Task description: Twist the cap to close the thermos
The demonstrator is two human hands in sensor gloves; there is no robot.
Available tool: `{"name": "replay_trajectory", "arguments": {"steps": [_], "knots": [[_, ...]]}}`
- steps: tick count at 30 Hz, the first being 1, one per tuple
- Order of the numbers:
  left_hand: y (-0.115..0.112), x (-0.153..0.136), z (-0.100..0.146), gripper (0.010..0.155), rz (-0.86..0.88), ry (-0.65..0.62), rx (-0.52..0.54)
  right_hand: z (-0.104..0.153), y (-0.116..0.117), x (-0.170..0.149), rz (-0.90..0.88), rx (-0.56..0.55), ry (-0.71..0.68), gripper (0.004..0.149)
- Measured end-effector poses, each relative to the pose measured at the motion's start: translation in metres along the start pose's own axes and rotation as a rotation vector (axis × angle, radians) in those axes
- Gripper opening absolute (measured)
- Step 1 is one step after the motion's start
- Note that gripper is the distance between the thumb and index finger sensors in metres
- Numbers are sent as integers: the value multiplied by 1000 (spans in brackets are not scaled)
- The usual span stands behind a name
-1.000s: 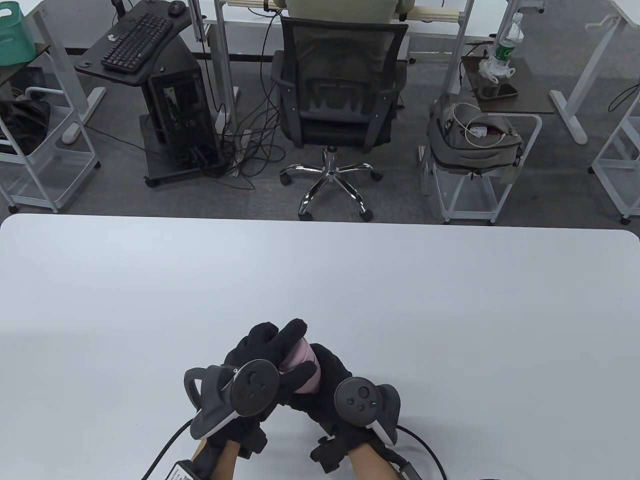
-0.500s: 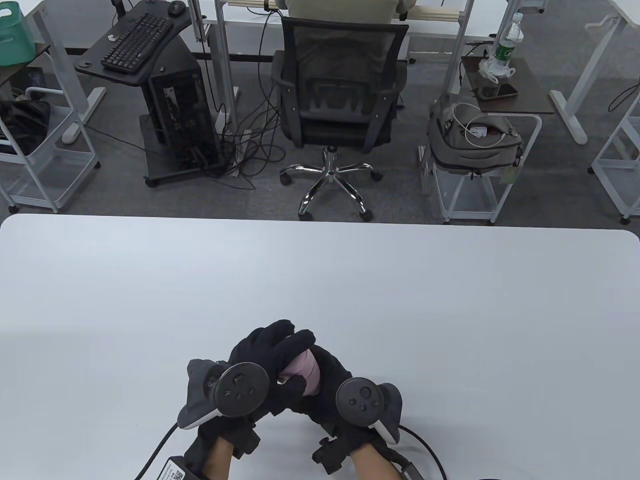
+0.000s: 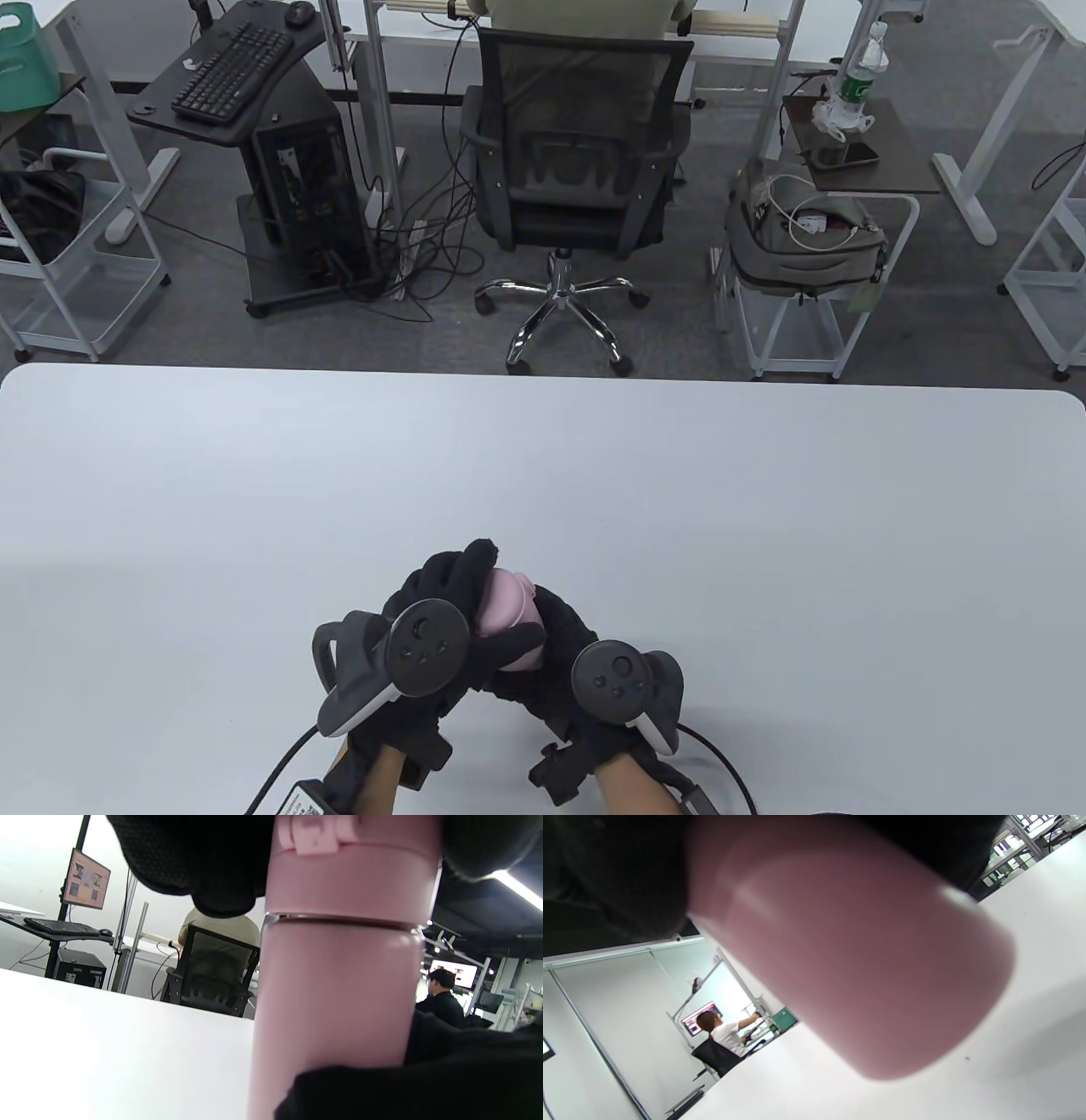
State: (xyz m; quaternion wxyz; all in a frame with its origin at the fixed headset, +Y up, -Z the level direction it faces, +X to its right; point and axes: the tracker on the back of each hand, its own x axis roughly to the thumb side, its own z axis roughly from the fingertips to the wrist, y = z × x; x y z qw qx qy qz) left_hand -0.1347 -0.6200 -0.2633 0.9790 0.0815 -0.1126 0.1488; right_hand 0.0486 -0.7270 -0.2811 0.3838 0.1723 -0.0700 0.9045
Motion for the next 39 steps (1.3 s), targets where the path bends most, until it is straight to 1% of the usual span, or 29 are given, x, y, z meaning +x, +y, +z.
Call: {"name": "replay_trajectory", "arguments": {"steps": [2,8,10,14,17,19,20,21,22,23,25,26,28,29,32,35,39], "knots": [[0,-1,-1,86,25,-28,-16,0,0,0,-5,1,-1,104],[-4,-9,-4,81,189,-117,-73,0,1,1,14,10,-17,104],[-5,-9,-3,78,195,-125,-60,0,1,2,10,16,-21,104],[-4,-7,-3,72,183,-214,-52,0,2,2,1,26,-29,104],[-3,-8,-4,71,193,-244,-96,0,2,2,6,24,-29,104],[-3,-9,-4,77,213,-244,-125,0,2,2,1,24,-25,104],[-3,-9,-3,85,211,-225,-117,0,2,2,-1,21,-23,104],[-2,-8,-1,91,199,-139,-66,0,2,2,4,15,-20,104],[0,-6,1,94,185,-58,-39,0,2,2,9,11,-17,104],[2,-2,4,95,154,9,-42,0,2,3,17,6,-9,104],[4,6,7,95,4,136,-90,0,3,3,33,2,2,104],[4,10,8,95,-57,179,-75,0,3,3,38,3,3,104],[3,13,8,92,-109,205,-24,0,4,3,48,8,7,104],[1,14,7,90,-85,206,-17,0,4,3,56,13,4,104],[-1,11,5,82,-27,176,-43,1,5,3,59,15,2,104],[-2,7,2,77,48,105,-58,1,5,3,61,20,0,104],[-6,4,-2,70,129,-47,-82,0,5,3,50,31,-9,104]]}}
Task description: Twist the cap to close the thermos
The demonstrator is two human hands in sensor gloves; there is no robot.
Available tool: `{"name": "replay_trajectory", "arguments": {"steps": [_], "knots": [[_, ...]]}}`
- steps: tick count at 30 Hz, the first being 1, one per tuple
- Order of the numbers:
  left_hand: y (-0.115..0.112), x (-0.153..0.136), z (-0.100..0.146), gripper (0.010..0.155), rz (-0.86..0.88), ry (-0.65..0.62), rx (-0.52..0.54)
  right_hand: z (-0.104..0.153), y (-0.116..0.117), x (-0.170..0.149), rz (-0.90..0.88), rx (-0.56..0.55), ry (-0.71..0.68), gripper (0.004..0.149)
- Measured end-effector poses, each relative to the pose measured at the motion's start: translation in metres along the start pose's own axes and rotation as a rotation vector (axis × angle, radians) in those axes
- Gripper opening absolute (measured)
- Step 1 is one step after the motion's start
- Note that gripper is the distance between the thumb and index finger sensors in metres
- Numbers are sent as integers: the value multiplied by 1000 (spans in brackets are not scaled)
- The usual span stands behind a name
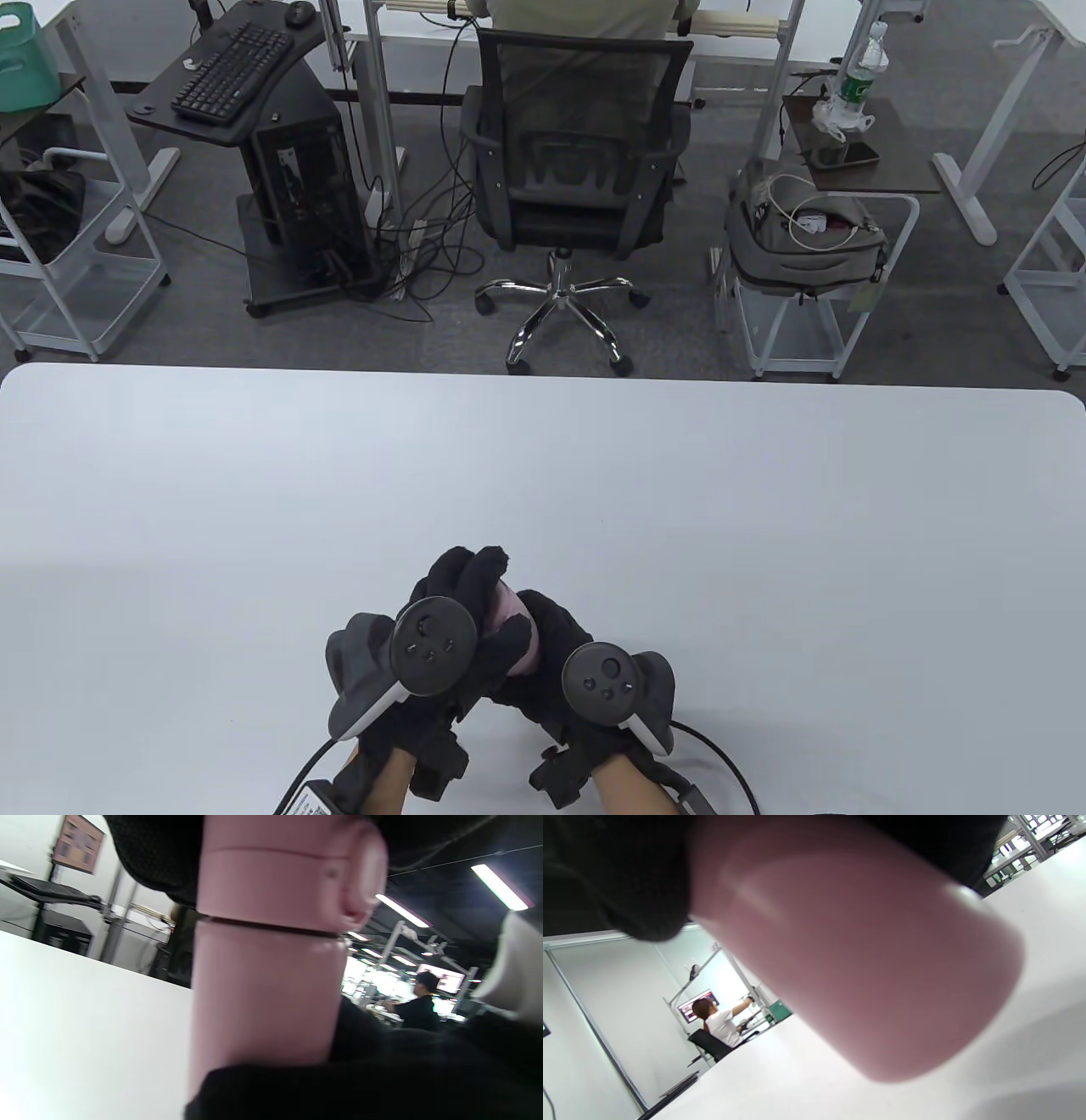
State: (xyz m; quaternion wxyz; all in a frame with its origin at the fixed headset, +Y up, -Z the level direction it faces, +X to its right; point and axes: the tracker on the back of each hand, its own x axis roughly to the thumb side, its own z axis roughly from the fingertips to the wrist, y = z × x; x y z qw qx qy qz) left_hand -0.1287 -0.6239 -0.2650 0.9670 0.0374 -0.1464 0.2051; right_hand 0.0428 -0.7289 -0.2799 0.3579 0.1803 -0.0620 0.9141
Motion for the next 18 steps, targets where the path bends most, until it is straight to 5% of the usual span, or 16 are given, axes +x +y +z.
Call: {"name": "replay_trajectory", "arguments": {"steps": [7,11,13,18], "knots": [[2,-4,-1,72,45,-103,-32,-1,-1,-2,-18,-8,4,104],[7,-5,6,104,7,139,23,-1,-1,-2,-19,-13,6,104],[10,-3,7,104,-104,228,15,-1,-1,-2,-15,-12,7,104],[9,-3,5,92,-72,198,42,-1,-1,-2,-27,-9,10,104]]}}
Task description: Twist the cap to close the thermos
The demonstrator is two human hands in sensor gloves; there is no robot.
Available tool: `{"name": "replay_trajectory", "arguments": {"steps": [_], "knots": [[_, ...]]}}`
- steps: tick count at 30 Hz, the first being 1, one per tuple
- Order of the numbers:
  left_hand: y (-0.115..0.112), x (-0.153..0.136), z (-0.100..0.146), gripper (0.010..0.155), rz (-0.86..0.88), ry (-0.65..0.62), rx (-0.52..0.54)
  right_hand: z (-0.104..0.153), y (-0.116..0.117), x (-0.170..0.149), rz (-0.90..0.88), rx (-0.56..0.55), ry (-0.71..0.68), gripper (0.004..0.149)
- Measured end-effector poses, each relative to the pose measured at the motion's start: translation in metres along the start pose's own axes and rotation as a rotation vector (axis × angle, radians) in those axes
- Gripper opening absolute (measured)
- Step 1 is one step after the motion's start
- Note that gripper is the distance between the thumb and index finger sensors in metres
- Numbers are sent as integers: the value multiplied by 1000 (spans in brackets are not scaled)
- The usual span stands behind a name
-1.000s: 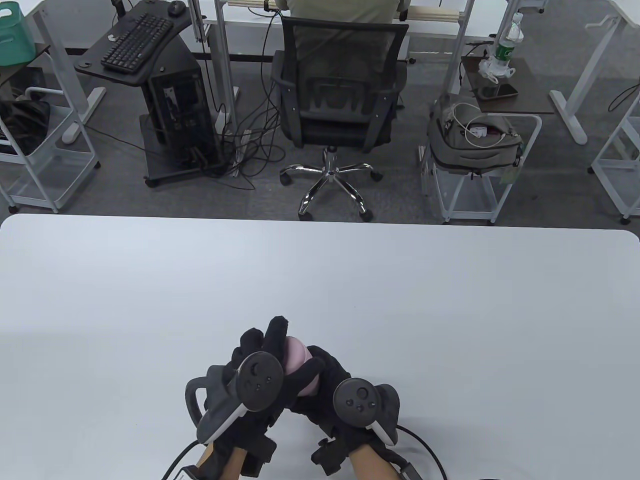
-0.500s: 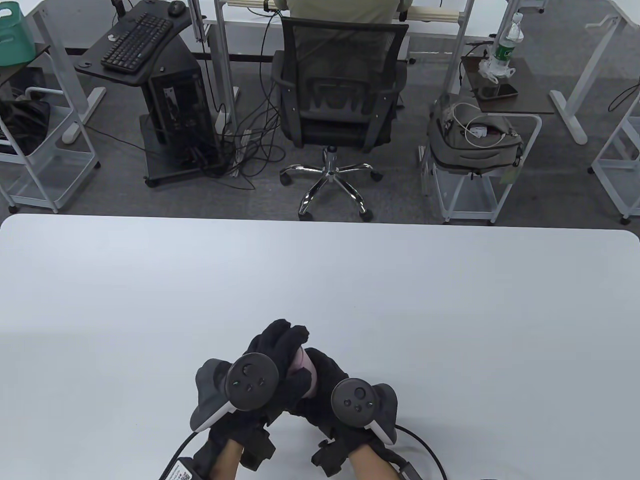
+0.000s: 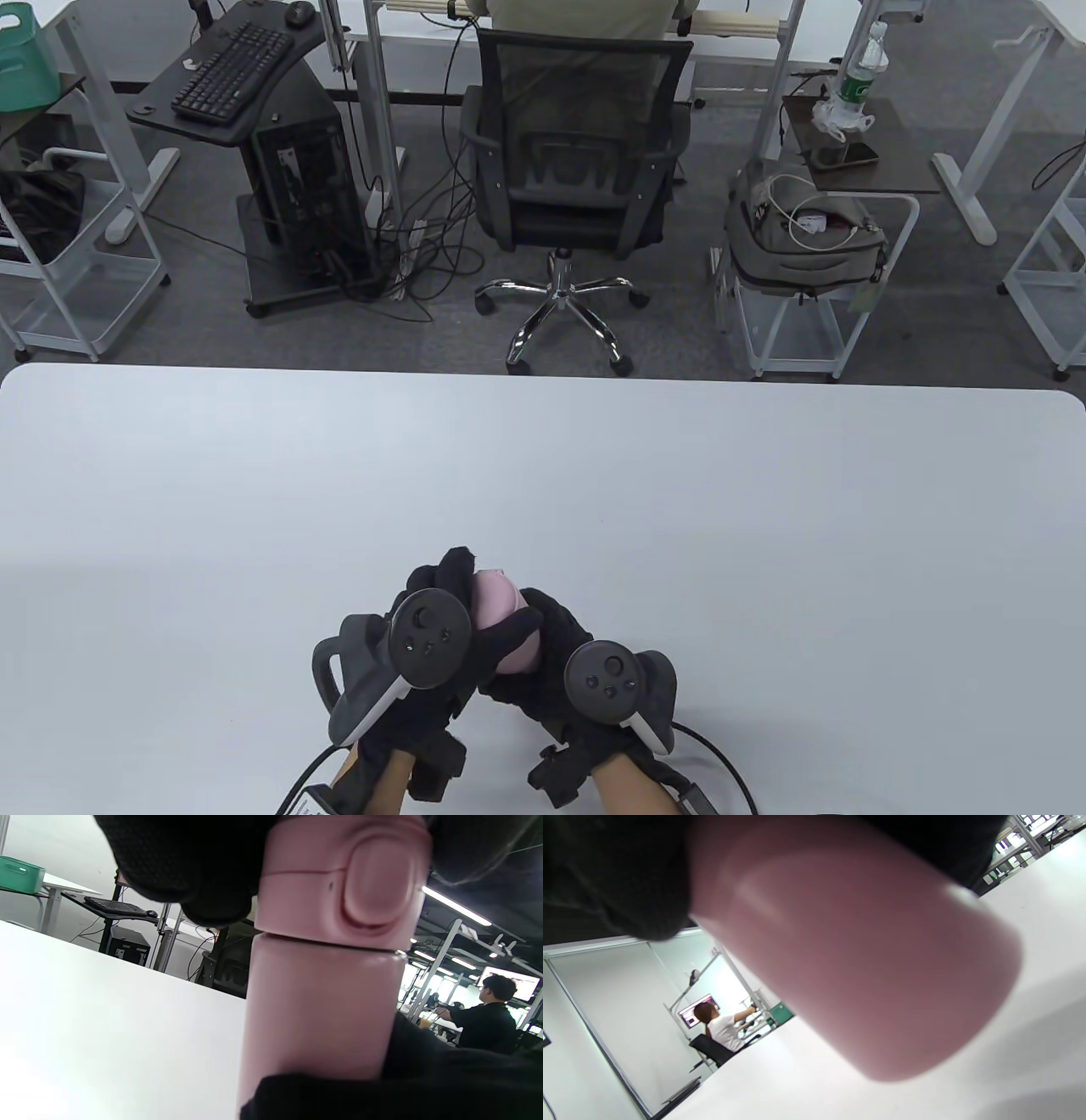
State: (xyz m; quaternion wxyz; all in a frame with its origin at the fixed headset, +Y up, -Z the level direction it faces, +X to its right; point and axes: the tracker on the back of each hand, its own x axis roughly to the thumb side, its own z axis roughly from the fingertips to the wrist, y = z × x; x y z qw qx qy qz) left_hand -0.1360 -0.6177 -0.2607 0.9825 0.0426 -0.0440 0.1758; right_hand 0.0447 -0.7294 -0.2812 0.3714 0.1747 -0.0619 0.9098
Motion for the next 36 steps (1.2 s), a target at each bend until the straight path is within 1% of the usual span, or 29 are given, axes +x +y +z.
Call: {"name": "replay_trajectory", "arguments": {"steps": [2,4,9,12,14,15,16,17,18,20,21,23,26,28,32,36], "knots": [[0,-1,-1,89,32,-42,-2,0,0,0,7,-1,-7,104],[0,-3,-2,86,78,-93,-38,0,0,0,3,0,-6,104],[-1,-8,-5,79,201,-208,-79,0,0,0,-2,3,-10,104],[0,-8,-6,78,193,-224,-99,0,0,0,-4,4,-9,104],[-1,-7,-5,81,186,-236,-116,0,0,-1,-24,5,-2,104],[-1,-7,-5,90,180,-219,-122,0,0,-1,-28,6,-2,104],[-2,-6,-4,98,169,-189,-117,0,0,-1,-26,4,-4,104],[-2,-6,-3,103,143,-143,-102,0,0,-1,-20,4,-5,104],[-2,-5,-3,104,101,-112,-94,0,0,-1,-14,3,-8,104],[-2,-4,-3,101,48,-71,-77,0,0,-1,-16,3,-8,104],[-2,-4,-3,96,46,-58,-52,0,0,-1,-19,5,-8,104],[-2,-4,-3,89,50,-70,-8,0,0,-1,-22,6,-8,104],[-2,-4,-2,85,29,-99,41,0,0,-1,-17,3,-12,104],[-2,-3,-2,82,29,-116,56,0,0,-1,-19,4,-13,104],[-2,-2,-2,80,46,-160,45,0,0,-1,-21,6,-17,104],[-2,-4,-4,79,106,-228,-9,0,0,-1,-23,11,-23,104]]}}
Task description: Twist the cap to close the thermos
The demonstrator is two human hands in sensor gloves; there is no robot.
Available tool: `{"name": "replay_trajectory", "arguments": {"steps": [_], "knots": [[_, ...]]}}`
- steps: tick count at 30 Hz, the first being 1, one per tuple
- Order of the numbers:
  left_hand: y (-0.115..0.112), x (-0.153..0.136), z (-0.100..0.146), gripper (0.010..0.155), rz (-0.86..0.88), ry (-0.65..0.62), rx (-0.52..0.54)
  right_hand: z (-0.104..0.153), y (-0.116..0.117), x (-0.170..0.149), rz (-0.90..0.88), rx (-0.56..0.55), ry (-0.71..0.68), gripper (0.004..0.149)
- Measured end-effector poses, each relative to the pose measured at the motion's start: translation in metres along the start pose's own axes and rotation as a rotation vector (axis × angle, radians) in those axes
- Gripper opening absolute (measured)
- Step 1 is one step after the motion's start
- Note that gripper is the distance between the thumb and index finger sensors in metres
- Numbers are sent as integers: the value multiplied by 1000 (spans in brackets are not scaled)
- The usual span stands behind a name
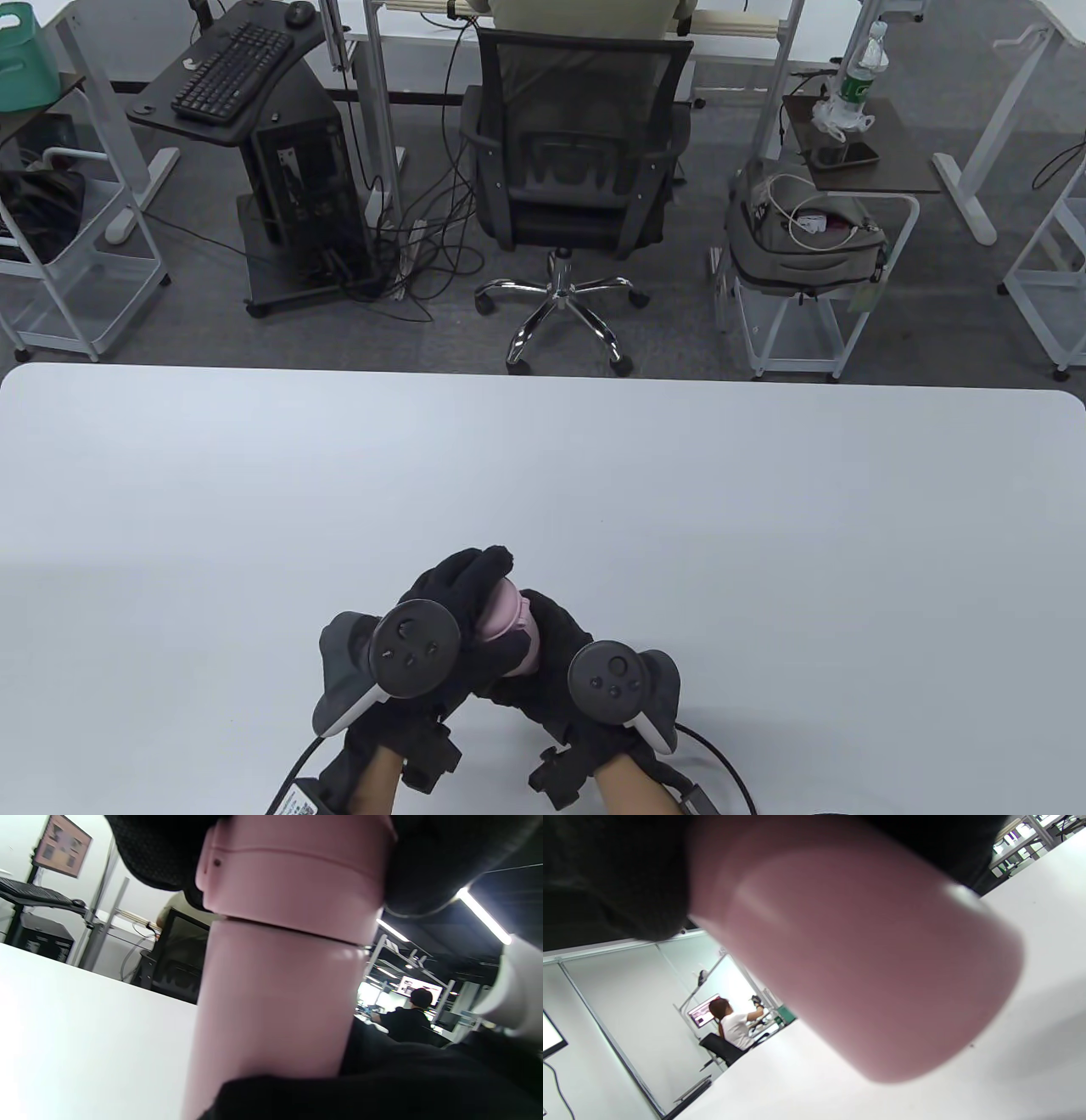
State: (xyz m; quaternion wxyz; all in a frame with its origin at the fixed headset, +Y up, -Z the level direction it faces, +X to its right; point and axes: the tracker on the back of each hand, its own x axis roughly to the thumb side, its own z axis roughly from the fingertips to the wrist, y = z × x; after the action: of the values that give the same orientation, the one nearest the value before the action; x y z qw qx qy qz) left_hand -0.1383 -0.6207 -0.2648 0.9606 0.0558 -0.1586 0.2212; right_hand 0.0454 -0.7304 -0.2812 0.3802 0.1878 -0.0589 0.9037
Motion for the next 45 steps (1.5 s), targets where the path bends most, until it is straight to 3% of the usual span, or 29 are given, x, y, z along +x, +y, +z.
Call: {"name": "replay_trajectory", "arguments": {"steps": [4,5,9,13,19,27,34,36,38,41,45], "knots": [[-1,-2,-2,79,62,-53,-61,0,0,0,5,4,-4,104],[-1,-1,-1,86,70,-44,-67,0,0,0,4,2,-4,104],[3,6,7,103,-65,202,28,0,1,1,30,-3,2,104],[1,14,9,100,-210,332,-43,0,3,1,32,-3,10,104],[-6,16,5,90,-177,275,-4,1,4,2,42,-2,8,104],[-6,8,0,79,22,107,-66,1,3,0,22,0,9,104],[-4,1,-3,81,92,-16,-138,1,3,1,30,3,-2,104],[-1,-1,1,95,85,62,-93,1,3,1,17,1,3,104],[3,0,6,109,35,217,-26,1,3,1,21,1,4,104],[4,3,7,108,-45,305,-76,1,3,0,26,0,8,104],[2,3,5,94,-62,286,-48,1,4,1,29,7,8,104]]}}
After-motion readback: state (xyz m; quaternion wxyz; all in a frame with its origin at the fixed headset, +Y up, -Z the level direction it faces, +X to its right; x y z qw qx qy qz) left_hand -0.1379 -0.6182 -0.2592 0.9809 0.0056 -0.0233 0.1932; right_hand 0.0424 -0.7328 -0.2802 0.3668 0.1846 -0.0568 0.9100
